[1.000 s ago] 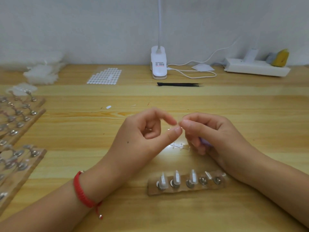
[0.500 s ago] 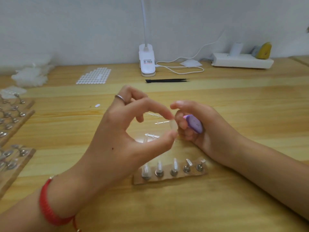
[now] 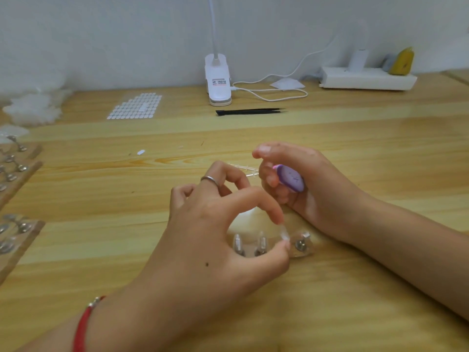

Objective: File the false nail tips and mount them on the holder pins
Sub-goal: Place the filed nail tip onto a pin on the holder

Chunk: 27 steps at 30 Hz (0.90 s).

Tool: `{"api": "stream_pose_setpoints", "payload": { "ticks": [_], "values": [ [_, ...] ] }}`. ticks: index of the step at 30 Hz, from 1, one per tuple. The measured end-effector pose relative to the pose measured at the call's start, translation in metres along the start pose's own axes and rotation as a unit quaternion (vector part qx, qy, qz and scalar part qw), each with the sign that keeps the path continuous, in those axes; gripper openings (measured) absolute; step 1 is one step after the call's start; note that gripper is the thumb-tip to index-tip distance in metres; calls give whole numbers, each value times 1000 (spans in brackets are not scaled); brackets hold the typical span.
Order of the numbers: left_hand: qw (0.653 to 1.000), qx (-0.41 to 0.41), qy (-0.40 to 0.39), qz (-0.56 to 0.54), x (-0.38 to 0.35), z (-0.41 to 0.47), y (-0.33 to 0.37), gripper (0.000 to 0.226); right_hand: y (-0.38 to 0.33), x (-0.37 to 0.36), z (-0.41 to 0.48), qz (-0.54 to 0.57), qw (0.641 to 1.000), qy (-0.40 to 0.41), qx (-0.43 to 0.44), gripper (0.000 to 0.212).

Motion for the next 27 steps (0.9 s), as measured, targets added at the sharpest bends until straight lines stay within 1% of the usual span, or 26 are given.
{"api": "stream_pose_setpoints", "payload": {
  "ticks": [4, 23, 27],
  "values": [
    [1000, 7, -6, -7, -3, -1, 0, 33, -1, 0, -1, -7, 1000, 0, -1, 13],
    [999, -25, 1, 22, -5, -1, 2, 30, 1, 2, 1, -11, 1000, -5, 2, 11],
    [999, -28, -14, 29, -6, -2, 5, 34, 1, 2, 1, -12, 1000, -6, 2, 12]
  ]
}}
Point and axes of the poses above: each hand's wrist, its own z-axis towards the middle knuckle, its own x-axis out of the back of the hand, y = z × x, the point moved 4 cm from there along z, towards the middle knuckle, and after that the axes turned 7 degrees about z, right-handed, at the moved point
